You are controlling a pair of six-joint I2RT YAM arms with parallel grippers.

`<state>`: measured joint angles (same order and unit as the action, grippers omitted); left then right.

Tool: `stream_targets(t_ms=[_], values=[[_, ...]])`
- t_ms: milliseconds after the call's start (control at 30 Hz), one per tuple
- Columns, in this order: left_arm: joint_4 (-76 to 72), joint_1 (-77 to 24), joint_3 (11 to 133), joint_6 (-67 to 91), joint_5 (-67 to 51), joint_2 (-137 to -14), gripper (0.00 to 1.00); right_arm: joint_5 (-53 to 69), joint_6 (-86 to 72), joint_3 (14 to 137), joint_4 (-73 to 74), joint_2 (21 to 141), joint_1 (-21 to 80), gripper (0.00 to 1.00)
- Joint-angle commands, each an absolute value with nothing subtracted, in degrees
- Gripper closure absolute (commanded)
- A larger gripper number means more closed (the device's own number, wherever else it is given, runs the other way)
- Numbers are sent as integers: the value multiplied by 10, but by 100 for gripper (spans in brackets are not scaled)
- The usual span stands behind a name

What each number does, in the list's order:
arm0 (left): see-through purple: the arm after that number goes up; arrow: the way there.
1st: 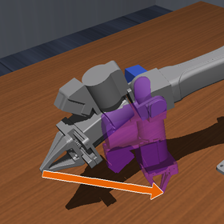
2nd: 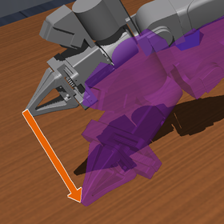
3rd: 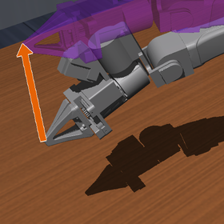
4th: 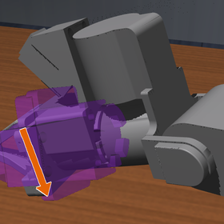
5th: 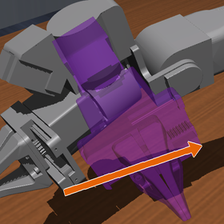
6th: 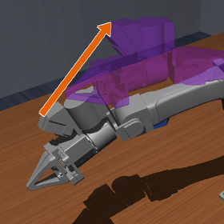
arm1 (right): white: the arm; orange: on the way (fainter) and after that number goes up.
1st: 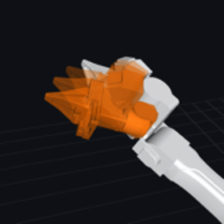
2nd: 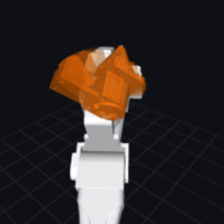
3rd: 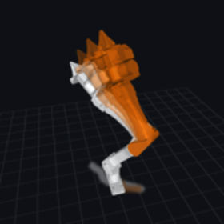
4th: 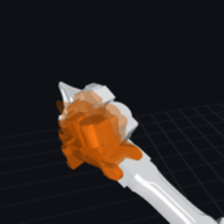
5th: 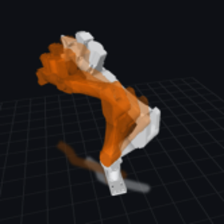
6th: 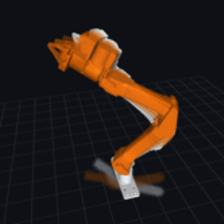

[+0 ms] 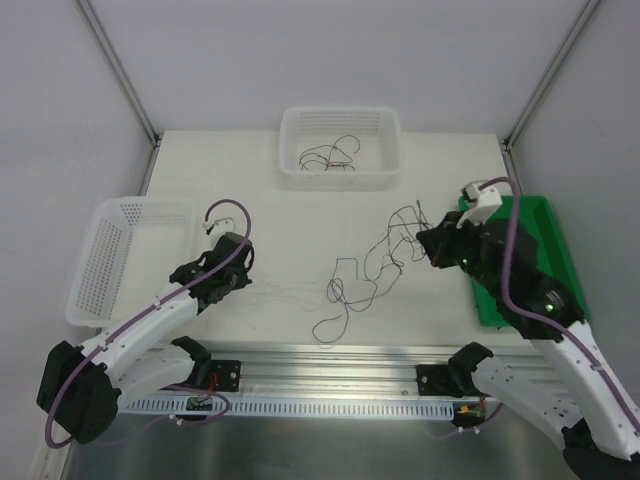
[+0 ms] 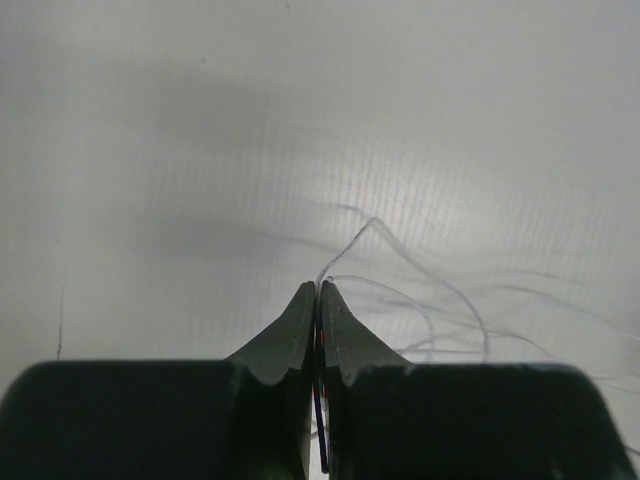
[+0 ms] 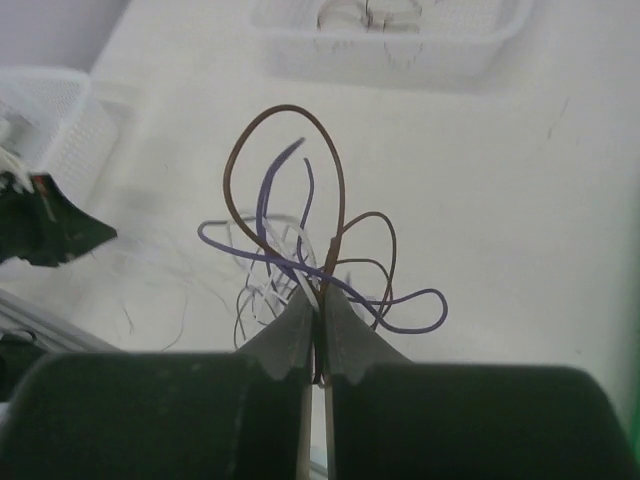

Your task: Untangle the cables

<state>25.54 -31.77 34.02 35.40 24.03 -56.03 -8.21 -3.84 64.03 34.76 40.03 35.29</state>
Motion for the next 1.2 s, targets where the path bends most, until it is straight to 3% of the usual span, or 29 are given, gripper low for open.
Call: stream_targets(t_ms=[0,33,100,200,333,467,833,1167], values=[[233,-313,370,333,190,-526,100,-15,-75,550,331,469,351,95],[231,-313,381,316,176,-513,100,-5,-92,528,319,480,351,93],[230,-314,392,302,130,-505,98,-5,-108,481,301,511,356,68],[230,-314,406,292,86,-490,96,-39,-107,478,303,554,391,46],[229,-315,411,291,50,-466,96,-55,-75,521,287,601,473,44],[229,-314,413,289,28,-453,97,17,-75,526,164,646,520,44],[225,-316,402,299,1,-430,99,158,-98,553,-134,863,570,45],[218,-316,383,309,-19,-417,100,192,-114,588,-256,998,578,47]])
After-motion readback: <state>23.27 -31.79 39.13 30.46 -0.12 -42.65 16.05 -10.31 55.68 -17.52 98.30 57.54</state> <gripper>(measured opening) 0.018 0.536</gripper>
